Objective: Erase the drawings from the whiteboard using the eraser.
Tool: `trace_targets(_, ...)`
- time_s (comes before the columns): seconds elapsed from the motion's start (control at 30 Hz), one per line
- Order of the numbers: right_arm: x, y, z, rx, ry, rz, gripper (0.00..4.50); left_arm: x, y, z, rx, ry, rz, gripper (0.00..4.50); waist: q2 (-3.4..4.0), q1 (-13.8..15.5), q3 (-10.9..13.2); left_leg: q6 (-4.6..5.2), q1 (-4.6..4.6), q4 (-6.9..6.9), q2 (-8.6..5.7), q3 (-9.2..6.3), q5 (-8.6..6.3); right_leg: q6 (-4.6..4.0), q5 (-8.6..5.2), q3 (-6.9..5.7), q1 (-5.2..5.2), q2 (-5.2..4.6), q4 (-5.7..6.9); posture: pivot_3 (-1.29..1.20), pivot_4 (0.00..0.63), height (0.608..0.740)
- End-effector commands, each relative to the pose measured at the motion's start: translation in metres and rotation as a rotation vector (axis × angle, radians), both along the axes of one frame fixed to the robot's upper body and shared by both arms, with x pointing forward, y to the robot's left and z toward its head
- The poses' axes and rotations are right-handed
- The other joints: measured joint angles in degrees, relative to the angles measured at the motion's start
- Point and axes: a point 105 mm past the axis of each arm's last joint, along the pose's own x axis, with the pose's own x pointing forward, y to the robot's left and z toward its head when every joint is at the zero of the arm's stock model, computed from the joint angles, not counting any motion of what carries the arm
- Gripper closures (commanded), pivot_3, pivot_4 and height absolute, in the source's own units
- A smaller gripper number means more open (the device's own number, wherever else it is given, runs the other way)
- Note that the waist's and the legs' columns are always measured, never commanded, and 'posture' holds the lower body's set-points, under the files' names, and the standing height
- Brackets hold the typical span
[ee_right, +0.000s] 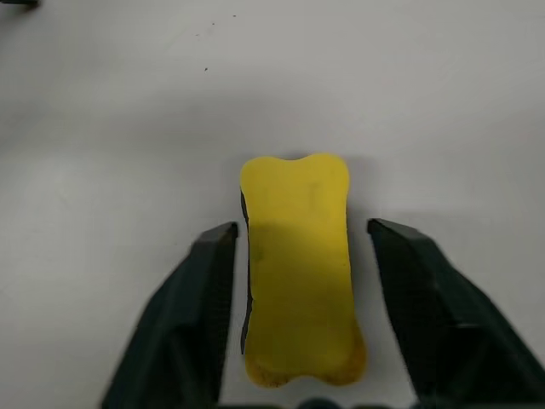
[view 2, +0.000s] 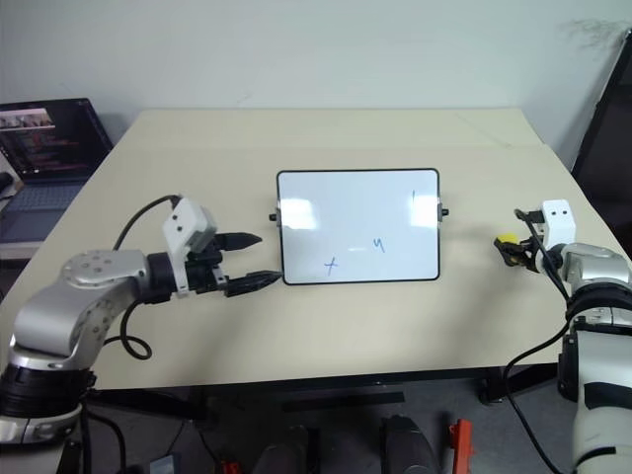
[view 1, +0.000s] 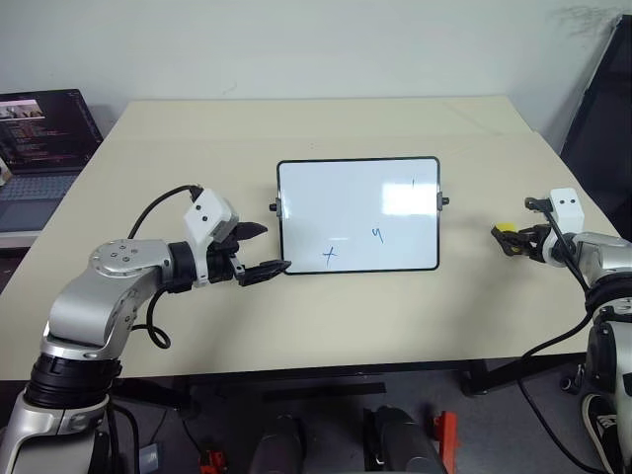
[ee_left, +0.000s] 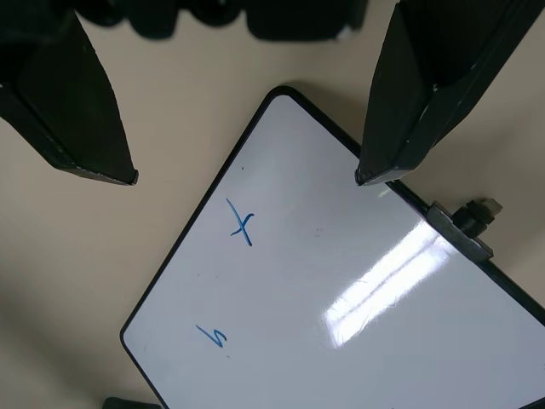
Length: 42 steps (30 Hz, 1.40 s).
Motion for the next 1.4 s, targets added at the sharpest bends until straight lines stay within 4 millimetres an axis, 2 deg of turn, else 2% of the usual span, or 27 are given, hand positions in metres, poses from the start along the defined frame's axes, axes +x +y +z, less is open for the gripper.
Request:
trace_targets(0.03, 0.004, 0.002, 0.009, -0.012, -0.035, 0.018, 3.13, -0.001, 0.003, 0.017, 0.011, -0.077, 0.0, 0.0, 0.0, 0.0, 0.0, 0.0, 0.0, 0.0, 0.0, 0.0, 0.0, 0.0, 0.0, 0.0, 0.0, 0.0, 0.0, 0.0, 0.15, 0.74)
trace_targets(0.07, 0.004, 0.003, 0.008, -0.011, -0.035, 0.018, 3.45, -0.001, 0.003, 0.017, 0.011, -0.079, 0.002, 0.0, 0.0, 0.0, 0.0, 0.0, 0.0, 0.0, 0.0, 0.0, 0.0, 0.0, 0.0, 0.0, 0.0, 0.0, 0.0, 0.0, 0.15, 0.74)
trace_targets(0.13, 0.004, 0.003, 0.007, -0.008, -0.034, 0.017, 3.66, -0.001, 0.004, 0.018, 0.012, -0.081, 0.004, 0.0, 0.0, 0.0, 0.0, 0.0, 0.0, 0.01, 0.0, 0.0, 0.0, 0.0, 0.0, 0.0, 0.0, 0.0, 0.0, 0.0, 0.15, 0.74)
trace_targets(0.4, 0.004, 0.004, 0.005, 0.0, -0.034, 0.019, 3.66, -0.002, 0.004, 0.02, 0.011, -0.085, 0.007, 0.0, 0.0, 0.0, 0.0, 0.0, 0.01, 0.02, 0.0, 0.0, 0.0, 0.0, 0.0, 0.01, 0.01, 0.0, 0.03, 0.0, 0.15, 0.74)
trace_targets(0.53, 0.004, 0.006, 0.015, -0.014, -0.059, 0.054, 3.66, -0.004, 0.007, 0.023, 0.004, -0.088, 0.011, 0.0, 0.0, 0.0, 0.0, 0.0, 0.02, 0.02, 0.0, 0.0, 0.0, 0.0, 0.0, 0.01, 0.01, 0.0, 0.03, 0.0, 0.15, 0.74)
trace_targets(0.73, -0.001, 0.01, 0.05, -0.062, -0.144, 0.131, 3.66, -0.006, 0.028, 0.024, 0.042, -0.079, 0.061, 0.0, 0.01, 0.0, 0.0, 0.0, 0.02, 0.01, 0.0, -0.01, 0.0, 0.01, -0.01, 0.0, 0.0, 0.0, 0.05, 0.0, 0.15, 0.74)
trace_targets(0.97, -0.007, 0.034, 0.092, -0.075, -0.258, 0.192, 3.66, -0.007, 0.03, 0.021, 0.048, -0.066, 0.062, 0.0, 0.01, 0.1, 0.0, 0.0, 0.02, 0.05, 0.01, -0.01, 0.0, 0.02, -0.01, -0.01, 0.01, 0.0, 0.07, 0.0, 0.15, 0.74)
trace_targets(1.07, -0.011, 0.051, 0.105, -0.056, -0.301, 0.249, 3.66, -0.005, 0.029, 0.016, 0.064, -0.053, 0.06, 0.0, 0.01, 0.1, 0.0, 0.0, 0.02, 0.05, 0.01, -0.01, 0.0, 0.02, -0.01, -0.01, 0.01, 0.0, 0.08, 0.0, 0.15, 0.74)
trace_targets(1.23, -0.029, 0.097, 0.127, -0.122, -0.408, 0.435, 3.66, -0.006, 0.03, 0.01, 0.081, -0.029, 0.058, 0.0, 0.02, 0.1, 0.0, 0.0, 0.0, 0.04, 0.02, -0.03, 0.0, 0.02, -0.02, -0.03, 0.0, 0.0, 0.07, 0.0, 0.15, 0.74)
trace_targets(1.4, -0.052, 0.163, 0.149, -0.21, -0.53, 0.677, 3.66, -0.008, 0.03, 0.004, 0.087, -0.006, 0.051, 0.0, 0.03, 0.0, 0.0, 0.0, 0.01, 0.04, 0.05, -0.04, 0.0, 0.01, -0.02, -0.05, -0.03, 0.01, 0.09, 0.0, 0.15, 0.74)
